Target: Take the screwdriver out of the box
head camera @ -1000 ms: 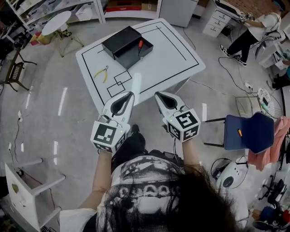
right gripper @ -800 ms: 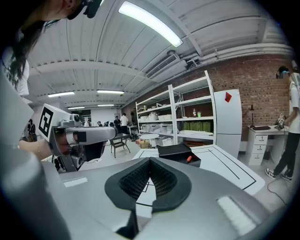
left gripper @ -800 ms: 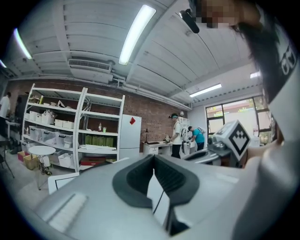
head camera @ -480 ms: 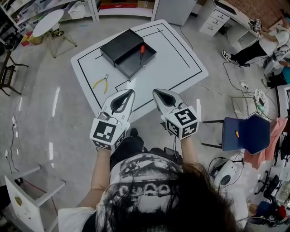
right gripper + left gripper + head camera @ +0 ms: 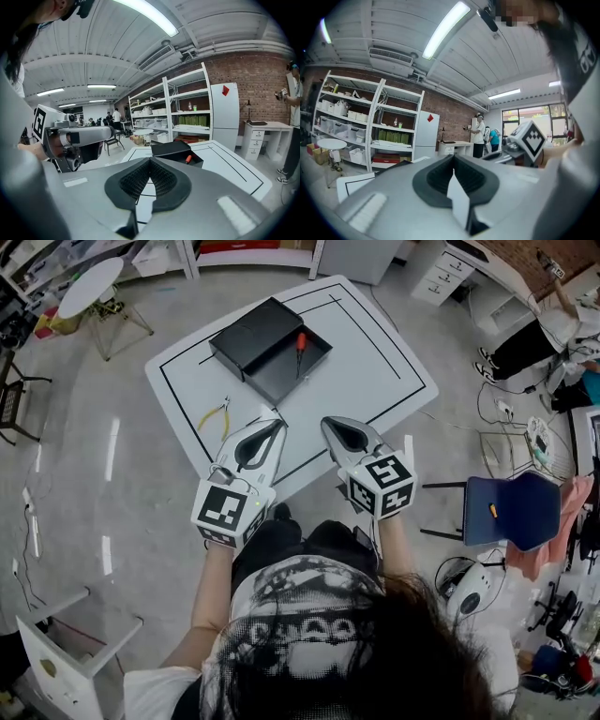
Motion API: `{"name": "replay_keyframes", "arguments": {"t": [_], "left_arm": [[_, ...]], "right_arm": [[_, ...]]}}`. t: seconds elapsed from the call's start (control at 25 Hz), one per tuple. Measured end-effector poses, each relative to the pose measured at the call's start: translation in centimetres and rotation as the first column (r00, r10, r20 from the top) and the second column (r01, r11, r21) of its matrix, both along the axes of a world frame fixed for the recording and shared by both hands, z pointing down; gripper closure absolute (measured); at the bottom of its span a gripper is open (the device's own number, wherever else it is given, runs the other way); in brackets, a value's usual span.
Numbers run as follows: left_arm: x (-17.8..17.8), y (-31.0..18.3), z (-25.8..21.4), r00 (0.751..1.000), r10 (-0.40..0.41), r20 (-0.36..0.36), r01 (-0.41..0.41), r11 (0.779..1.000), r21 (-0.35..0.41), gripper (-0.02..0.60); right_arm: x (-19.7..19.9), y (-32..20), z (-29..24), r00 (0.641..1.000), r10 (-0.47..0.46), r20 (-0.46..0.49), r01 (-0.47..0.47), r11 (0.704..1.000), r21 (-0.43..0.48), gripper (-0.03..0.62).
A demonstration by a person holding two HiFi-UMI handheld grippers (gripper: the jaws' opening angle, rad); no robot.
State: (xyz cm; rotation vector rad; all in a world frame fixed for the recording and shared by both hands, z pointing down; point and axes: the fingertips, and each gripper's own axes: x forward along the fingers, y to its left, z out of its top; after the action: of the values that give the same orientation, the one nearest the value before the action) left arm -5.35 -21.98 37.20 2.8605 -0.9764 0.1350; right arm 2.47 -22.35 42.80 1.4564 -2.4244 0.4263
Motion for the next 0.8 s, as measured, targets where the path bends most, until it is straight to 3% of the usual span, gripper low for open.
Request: {"name": "replay_keyframes", "arguments": {"t": [0.44, 0.8], "left_arm": [[-0.5, -1.8, 0.6, 1.0, 0.006, -0.011, -0.006, 1.0, -0.003, 0.581], [0.6, -3.3, 0.5, 1.0, -0.004, -0.004, 0.004, 1.0, 0.001, 0.581]], "right_arm": [[0.6, -3.9, 2.0, 0.999, 0.022, -0.037, -0.024, 0.999, -0.044, 0.595], [2.2, -10.2, 5.6, 0.997, 0.001, -0.082, -0.01, 0.993, -0.117, 0.588]]}}
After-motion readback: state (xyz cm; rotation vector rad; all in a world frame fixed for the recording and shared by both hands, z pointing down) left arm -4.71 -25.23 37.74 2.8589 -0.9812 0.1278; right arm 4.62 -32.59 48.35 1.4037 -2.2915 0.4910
